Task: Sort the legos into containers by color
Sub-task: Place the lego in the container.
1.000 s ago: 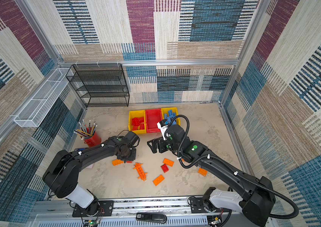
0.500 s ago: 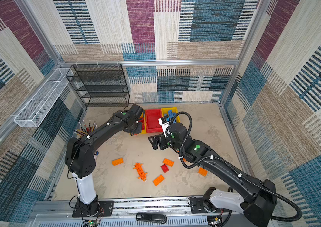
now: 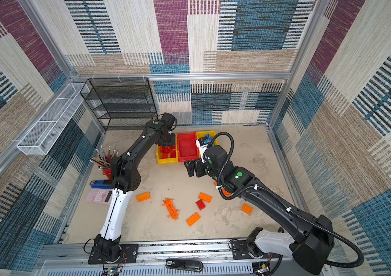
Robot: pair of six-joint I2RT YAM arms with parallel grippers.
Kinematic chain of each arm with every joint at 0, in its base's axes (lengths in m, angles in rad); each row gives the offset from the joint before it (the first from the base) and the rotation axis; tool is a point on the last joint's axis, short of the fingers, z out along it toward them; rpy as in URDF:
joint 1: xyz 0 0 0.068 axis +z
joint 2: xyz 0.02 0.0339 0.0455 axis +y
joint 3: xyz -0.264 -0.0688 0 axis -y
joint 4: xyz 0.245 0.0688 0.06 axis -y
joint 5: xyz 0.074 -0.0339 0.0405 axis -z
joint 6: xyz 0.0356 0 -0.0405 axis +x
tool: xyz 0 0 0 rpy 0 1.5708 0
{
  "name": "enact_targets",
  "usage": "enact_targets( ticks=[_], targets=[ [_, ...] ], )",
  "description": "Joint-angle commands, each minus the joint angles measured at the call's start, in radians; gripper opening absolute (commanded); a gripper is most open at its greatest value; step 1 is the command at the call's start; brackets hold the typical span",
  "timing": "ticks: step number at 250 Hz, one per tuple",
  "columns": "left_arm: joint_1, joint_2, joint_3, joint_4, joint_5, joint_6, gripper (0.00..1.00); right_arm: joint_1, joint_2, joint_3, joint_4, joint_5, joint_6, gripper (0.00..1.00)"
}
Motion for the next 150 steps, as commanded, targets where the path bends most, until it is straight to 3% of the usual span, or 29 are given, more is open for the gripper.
enact_targets(
  ticks=[1, 69, 150],
  targets=[
    [0.001, 0.006, 0.01, -0.015, 0.049, 0.02, 0.6, -0.01, 0.026, 0.012, 0.013, -0.015, -0.012, 0.99],
    [-0.004, -0.105, -0.076, -0.003, 0.092, 0.009, 0.62, -0.015, 0.036, 0.026, 0.002, -0.043, 0.008, 0.99],
    [-0.089, -0.556, -0.706, 0.242, 0.132, -0.094, 0.61, -0.015, -0.1, -0.04, -0.064, 0.011, 0.121, 0.99]
  ],
)
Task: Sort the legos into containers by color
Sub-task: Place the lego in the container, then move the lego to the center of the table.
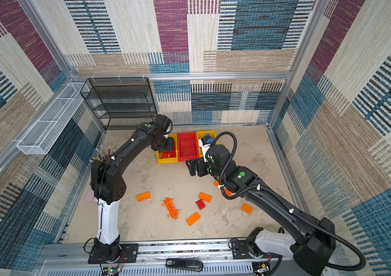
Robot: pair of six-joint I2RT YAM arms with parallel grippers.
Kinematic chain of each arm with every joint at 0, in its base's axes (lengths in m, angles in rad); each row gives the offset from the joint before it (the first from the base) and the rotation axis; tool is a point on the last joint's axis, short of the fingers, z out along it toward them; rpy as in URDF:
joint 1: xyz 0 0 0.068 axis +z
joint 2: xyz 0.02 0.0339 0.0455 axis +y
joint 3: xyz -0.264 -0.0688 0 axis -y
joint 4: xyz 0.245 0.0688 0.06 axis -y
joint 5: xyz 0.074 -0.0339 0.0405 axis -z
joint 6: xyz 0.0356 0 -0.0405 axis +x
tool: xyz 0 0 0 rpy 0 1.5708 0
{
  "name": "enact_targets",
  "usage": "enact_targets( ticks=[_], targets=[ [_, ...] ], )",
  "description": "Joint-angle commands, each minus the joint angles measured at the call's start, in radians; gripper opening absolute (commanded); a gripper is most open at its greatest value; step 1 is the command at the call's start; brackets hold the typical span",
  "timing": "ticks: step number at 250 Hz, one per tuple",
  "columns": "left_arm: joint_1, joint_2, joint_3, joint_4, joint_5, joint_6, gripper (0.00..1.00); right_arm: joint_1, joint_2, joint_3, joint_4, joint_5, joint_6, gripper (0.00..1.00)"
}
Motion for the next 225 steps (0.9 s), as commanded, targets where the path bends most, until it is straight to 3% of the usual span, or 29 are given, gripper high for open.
enact_targets(
  ticks=[1, 48, 89, 116, 166, 225],
  targets=[
    [-0.035, -0.126, -0.167, 0.113, 0.031, -0.062, 0.61, 0.001, -0.043, -0.022, -0.025, 0.03, 0.073, 0.99],
    [-0.156, -0.361, -0.478, 0.179, 0.014, -0.158, 0.62, 0.0, -0.135, -0.091, -0.089, 0.074, 0.157, 0.99],
    [-0.293, -0.529, -0.743, 0.321, 0.056, -0.365, 0.65, 0.001, -0.213, -0.141, -0.139, 0.142, 0.194, 0.99],
    [-0.392, -0.559, -0.843, 0.414, 0.06, -0.48, 0.66, 0.0, -0.259, -0.162, -0.146, 0.154, 0.211, 0.99],
    [-0.548, -0.441, -0.791, 0.408, 0.024, -0.537, 0.67, 0.001, -0.329, -0.188, -0.166, 0.153, 0.226, 0.99],
    [-0.671, -0.21, -0.579, 0.319, -0.006, -0.524, 0.67, 0.0, -0.381, -0.184, -0.175, 0.152, 0.221, 0.99]
  ],
)
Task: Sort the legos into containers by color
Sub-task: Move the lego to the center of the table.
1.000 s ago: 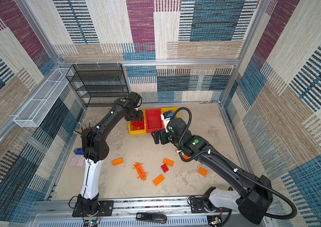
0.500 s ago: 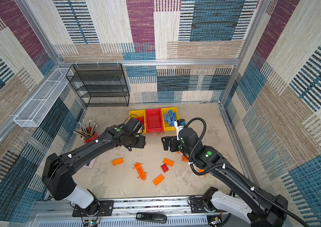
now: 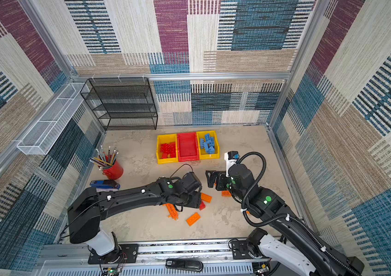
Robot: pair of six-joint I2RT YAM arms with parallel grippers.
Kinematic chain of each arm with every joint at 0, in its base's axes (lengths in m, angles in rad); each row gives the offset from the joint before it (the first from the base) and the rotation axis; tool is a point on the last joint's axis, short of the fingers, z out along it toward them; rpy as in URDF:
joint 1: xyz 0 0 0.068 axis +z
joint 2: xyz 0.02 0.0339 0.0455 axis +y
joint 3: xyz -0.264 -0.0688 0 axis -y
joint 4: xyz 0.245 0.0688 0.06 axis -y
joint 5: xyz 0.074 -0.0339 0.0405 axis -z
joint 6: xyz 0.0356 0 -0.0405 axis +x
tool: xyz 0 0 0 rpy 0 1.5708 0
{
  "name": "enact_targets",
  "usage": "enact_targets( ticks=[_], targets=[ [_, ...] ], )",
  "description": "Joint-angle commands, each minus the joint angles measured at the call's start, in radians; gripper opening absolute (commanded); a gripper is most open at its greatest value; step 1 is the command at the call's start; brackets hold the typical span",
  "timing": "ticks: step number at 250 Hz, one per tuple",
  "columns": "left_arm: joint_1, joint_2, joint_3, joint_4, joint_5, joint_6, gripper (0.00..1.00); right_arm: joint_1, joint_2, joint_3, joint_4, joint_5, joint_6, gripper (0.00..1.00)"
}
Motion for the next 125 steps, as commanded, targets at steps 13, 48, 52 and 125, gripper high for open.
enact_targets(
  ticks=[13, 48, 52, 125],
  targets=[
    [-0.039, 0.127, 0.117, -0.078, -0.041, -0.007, 0.67, 0.001, -0.034, 0.005, -0.004, 0.016, 0.007, 0.99],
    [-0.049, 0.222, 0.181, -0.124, -0.048, -0.001, 0.67, 0.001, -0.065, 0.003, -0.017, 0.025, 0.004, 0.99],
    [-0.049, 0.231, 0.186, -0.127, -0.047, 0.001, 0.67, 0.001, -0.069, 0.003, -0.017, 0.026, 0.004, 0.99],
    [-0.05, 0.289, 0.225, -0.16, -0.074, 0.01, 0.67, 0.0, -0.081, 0.016, -0.016, 0.02, -0.012, 0.99]
  ],
)
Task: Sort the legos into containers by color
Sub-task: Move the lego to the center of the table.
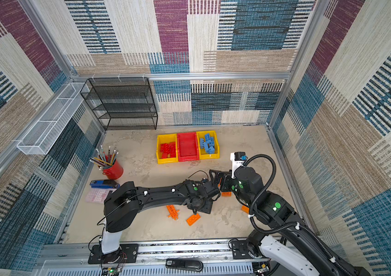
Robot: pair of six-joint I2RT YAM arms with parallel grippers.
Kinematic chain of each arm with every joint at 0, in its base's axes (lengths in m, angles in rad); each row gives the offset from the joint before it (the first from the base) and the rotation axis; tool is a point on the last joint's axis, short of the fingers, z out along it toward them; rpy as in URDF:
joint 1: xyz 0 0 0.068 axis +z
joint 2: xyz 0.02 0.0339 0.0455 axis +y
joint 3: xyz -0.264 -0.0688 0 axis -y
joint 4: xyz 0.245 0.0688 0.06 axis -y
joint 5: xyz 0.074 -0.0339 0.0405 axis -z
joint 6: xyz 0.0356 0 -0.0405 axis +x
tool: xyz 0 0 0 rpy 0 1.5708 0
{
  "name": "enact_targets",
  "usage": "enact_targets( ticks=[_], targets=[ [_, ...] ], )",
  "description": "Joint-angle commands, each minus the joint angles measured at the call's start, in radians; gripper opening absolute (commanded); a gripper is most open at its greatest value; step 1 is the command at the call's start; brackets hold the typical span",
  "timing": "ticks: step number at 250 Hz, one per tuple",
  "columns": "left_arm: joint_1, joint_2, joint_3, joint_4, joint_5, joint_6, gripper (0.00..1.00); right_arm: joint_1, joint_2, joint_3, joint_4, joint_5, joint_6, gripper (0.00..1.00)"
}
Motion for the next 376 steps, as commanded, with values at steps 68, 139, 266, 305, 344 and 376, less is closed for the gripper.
enact_targets(
  ticks=[68, 139, 266, 305, 344, 376],
  targets=[
    [0.012, 0.025, 0.011, -0.05, -0.054, 0.019, 0.67, 0.0, 0.0, 0.011, 0.015, -0.002, -0.018, 0.99],
    [0.058, 0.005, -0.029, -0.022, -0.051, 0.04, 0.65, 0.001, -0.015, 0.007, -0.015, 0.02, -0.006, 0.99],
    [0.196, -0.134, -0.198, -0.007, -0.057, 0.142, 0.61, 0.001, 0.044, 0.023, 0.012, 0.003, -0.007, 0.99],
    [0.201, -0.152, -0.205, 0.003, -0.052, 0.148, 0.62, 0.001, 0.07, 0.023, 0.031, -0.004, -0.014, 0.99],
    [0.209, -0.141, -0.2, 0.017, -0.021, 0.139, 0.62, 0.0, 0.102, 0.033, 0.046, -0.019, -0.028, 0.99],
    [0.209, -0.17, -0.229, 0.029, -0.035, 0.102, 0.63, 0.001, 0.114, 0.038, 0.053, -0.024, -0.041, 0.99]
  ],
)
